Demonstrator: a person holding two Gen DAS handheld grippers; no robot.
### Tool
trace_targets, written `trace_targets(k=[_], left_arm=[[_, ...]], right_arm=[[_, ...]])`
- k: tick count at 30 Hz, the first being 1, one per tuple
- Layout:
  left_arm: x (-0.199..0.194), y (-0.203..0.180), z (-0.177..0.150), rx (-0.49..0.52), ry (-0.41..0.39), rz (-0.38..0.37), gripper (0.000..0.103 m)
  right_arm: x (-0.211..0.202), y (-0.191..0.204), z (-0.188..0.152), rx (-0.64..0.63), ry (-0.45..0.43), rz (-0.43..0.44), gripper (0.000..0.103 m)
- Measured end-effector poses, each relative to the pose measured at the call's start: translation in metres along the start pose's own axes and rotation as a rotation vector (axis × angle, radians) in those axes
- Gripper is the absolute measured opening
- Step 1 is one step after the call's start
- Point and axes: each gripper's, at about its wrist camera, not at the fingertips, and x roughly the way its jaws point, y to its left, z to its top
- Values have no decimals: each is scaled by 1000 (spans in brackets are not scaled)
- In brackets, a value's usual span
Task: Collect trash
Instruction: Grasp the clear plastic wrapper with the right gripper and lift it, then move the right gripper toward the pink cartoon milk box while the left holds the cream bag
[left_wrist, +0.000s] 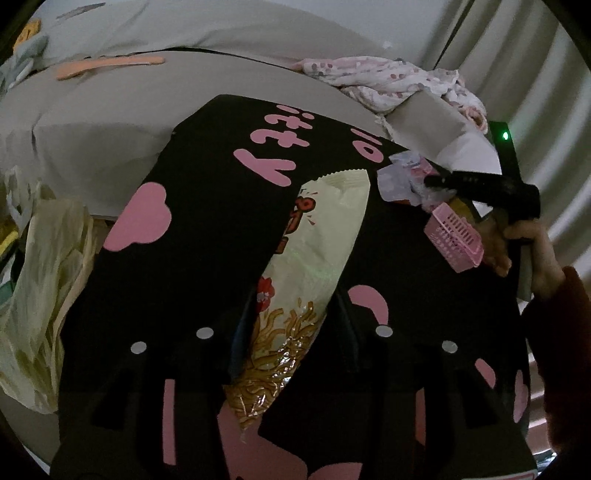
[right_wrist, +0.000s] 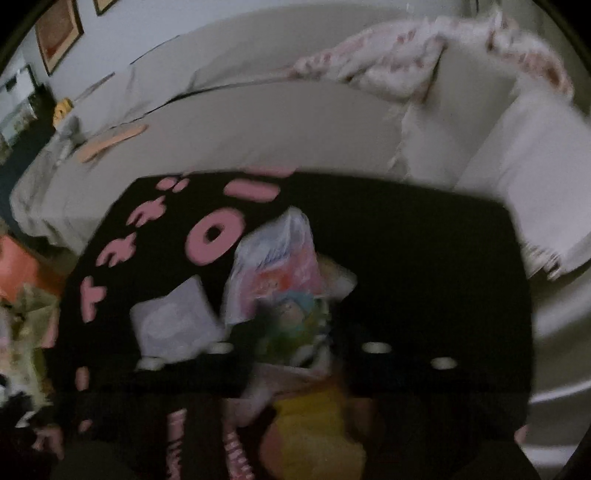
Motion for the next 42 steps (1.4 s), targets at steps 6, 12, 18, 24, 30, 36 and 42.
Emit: trace_targets(k=[6,12,18,24,30,36,42], left_arm=[[-4,3,-6,-12,-3,-13,42],[-13,6,-12,-22,-2,9,42],[-23,8,-23,-23,5,2,46],[-28,11,-28,-29,14,7,51],[-38,9,-36,-34,-12,7,52],[-62,2,-47,-17,-85,15,56],[-64,-10,-67,13,-76,22,58]], right_arm=[[-46,20,-24,-70,-58,34,12],[-105,43,-43,-107,-165,57,12],[-136,59,-70,-115,-202,108,12],[-141,67,-111,-102,-171,158,12],[-128,60,-157,-52,-101,180,12],[-104,51,-183,-23,-74,159,19],[-104,43,-204,-9,-71,217,32]])
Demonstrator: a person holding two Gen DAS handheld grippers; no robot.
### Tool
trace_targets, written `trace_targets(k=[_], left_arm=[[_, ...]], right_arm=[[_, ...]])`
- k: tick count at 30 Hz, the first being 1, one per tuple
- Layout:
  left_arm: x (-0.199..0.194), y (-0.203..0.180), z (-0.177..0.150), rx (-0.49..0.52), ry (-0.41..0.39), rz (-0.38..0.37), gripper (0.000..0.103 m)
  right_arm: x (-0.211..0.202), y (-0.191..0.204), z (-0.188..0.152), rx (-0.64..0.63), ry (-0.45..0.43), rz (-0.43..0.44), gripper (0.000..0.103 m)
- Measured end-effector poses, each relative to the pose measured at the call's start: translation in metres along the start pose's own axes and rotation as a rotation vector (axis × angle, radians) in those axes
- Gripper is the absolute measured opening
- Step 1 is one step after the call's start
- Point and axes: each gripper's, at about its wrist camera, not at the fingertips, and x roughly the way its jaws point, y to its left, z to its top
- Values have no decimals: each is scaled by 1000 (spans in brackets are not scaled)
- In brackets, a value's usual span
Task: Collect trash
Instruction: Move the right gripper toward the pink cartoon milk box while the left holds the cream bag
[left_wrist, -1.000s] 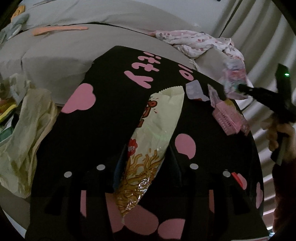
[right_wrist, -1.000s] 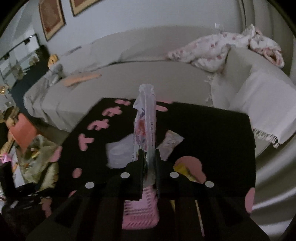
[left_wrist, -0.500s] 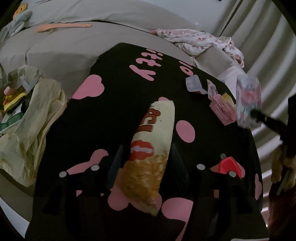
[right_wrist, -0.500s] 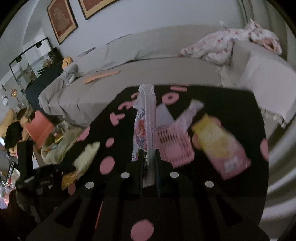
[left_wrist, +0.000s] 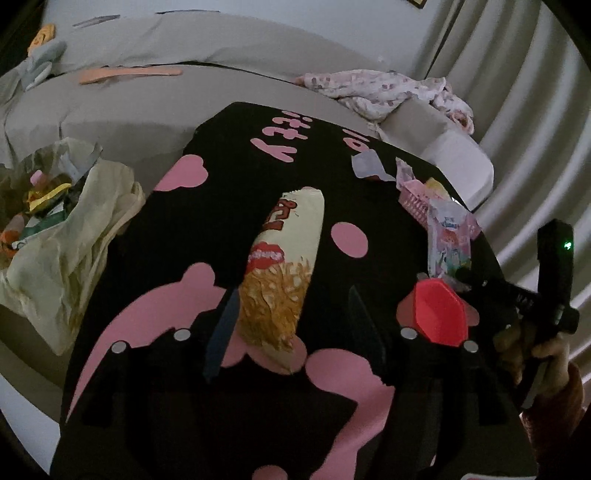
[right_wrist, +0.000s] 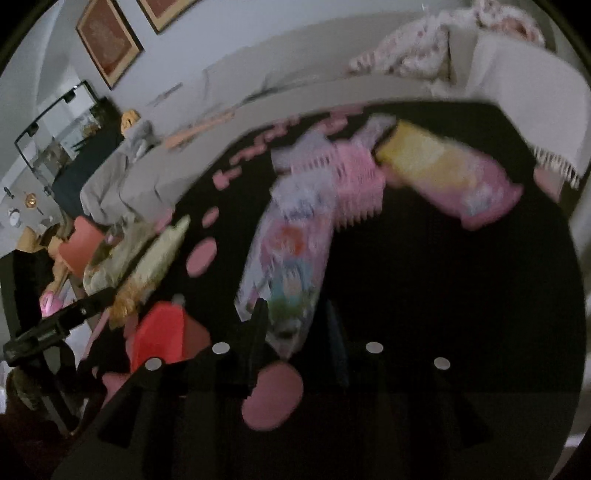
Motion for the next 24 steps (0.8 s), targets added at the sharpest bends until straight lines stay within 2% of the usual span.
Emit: trace_targets(k=[9,17,20,22,23,24], left_arm=[[-9,-10,-6,-12,18,-83,58],[-14,2,28,-17,-51,30,58],[-17,7,35,-24,-66,59,58],[-20,11,37,-34,-73,69,60],[-20,13,37,-38,-72,77,62],[-19,14,36,-39,-69,84,62]], right_arm=[[-28,-18,-28,72,-14,70,32],[-34,-6,-35,39,7,1,32],[-34,2,-38,-22,12,-43,33],[-32,9,-37,-83,44,-62,41],[-31,14,-39,-118,69,-42,55],[-30,17,-39,-132,86,-23,62]])
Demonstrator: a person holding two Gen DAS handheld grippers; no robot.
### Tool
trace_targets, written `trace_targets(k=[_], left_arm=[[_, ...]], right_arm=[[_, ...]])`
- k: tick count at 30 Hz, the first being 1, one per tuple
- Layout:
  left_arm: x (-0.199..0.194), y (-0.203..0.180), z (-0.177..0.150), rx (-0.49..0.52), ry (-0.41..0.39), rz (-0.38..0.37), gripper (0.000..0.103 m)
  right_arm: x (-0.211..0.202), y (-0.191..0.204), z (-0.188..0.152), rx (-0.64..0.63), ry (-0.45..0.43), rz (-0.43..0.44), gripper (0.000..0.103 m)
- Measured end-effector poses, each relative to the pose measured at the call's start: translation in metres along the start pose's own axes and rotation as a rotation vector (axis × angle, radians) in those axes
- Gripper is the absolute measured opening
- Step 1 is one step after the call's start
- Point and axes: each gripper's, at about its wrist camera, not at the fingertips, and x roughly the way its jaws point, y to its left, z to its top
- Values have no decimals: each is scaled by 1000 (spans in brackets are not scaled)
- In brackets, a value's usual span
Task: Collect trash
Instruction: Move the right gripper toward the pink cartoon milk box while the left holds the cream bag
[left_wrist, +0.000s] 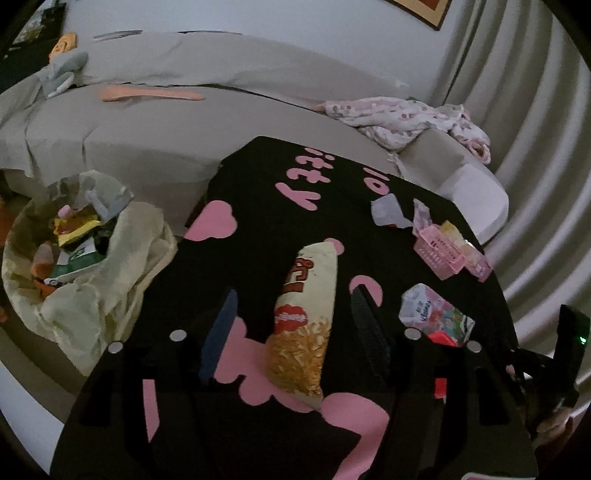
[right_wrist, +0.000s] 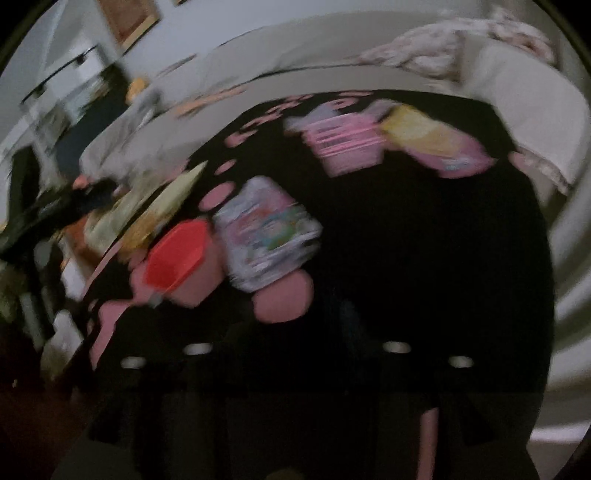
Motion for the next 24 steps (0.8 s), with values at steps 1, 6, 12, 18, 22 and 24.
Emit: trace_targets(k=[1,6,12,18,22,24], left_arm=[[2,1,-1,-1,6,8,63],[12,-5,-10,26,56,19,63],[11,-2,-17,40,66,10,63],[2,20,-16,-31,44,2,63],[-4,33,-14,-59,29,7,63],[-5,41,-13,-82,26,10,63]], right_arm=[[1,3,0,-16,15,13,72],[5,15,1,-132,62,-26,75],[-16,17,17,-187,-33,-62,75],[-2,38,50,-411,-32,-86,75],[25,44,62,-514,28,-89,75],[38,47,67,-537,68,-61,75]])
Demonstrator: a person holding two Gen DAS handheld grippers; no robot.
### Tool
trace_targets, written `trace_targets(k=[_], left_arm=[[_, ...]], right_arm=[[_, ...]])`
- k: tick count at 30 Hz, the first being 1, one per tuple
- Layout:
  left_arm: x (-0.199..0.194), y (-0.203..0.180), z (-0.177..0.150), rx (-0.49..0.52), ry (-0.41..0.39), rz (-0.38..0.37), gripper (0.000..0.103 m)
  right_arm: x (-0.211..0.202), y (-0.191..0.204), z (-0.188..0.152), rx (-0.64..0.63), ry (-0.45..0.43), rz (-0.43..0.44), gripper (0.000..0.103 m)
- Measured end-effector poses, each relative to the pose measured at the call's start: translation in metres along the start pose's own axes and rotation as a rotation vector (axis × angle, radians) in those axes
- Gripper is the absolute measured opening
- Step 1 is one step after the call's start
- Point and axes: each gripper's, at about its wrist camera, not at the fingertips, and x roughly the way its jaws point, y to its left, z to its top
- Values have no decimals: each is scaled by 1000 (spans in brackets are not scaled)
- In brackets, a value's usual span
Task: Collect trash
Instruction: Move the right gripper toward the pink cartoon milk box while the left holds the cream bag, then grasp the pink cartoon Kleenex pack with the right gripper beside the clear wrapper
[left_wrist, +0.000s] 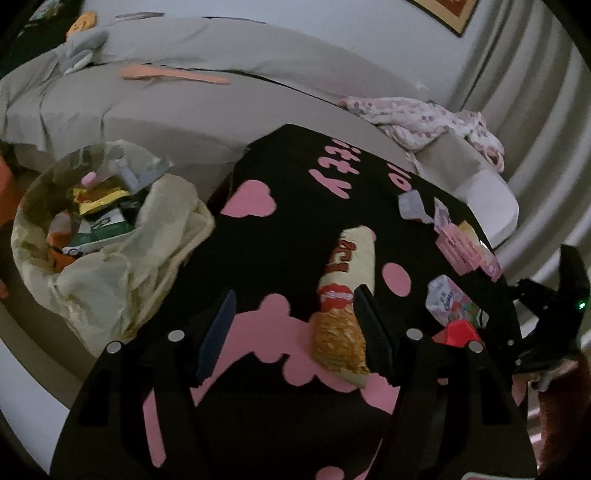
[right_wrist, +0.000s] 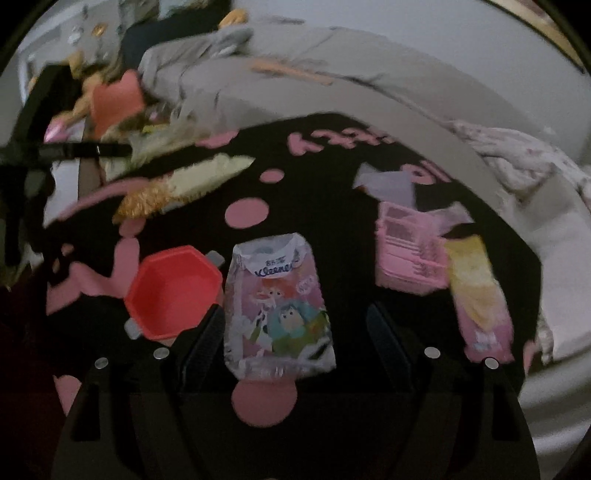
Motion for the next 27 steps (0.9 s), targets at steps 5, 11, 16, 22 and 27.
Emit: trace_targets(k=[5,11,16,22,27], left_arm=[[3,9,0,-35,12,-3,63],[7,6,-3,-24,27,-7,63],[12,-2,-6,-1,44,-15,63],[28,-24,1,89,72,-25,63],[48,-41,10,132,111,-45,63]], right_arm=[[24,4,15,-7,30,92,75],[34,15,19,-12,56,50,54],[25,5,5,100,57,113,28],[-16,-19,-15,306,-58,98,15],[-38,-30,-26,401,-108,75,14]])
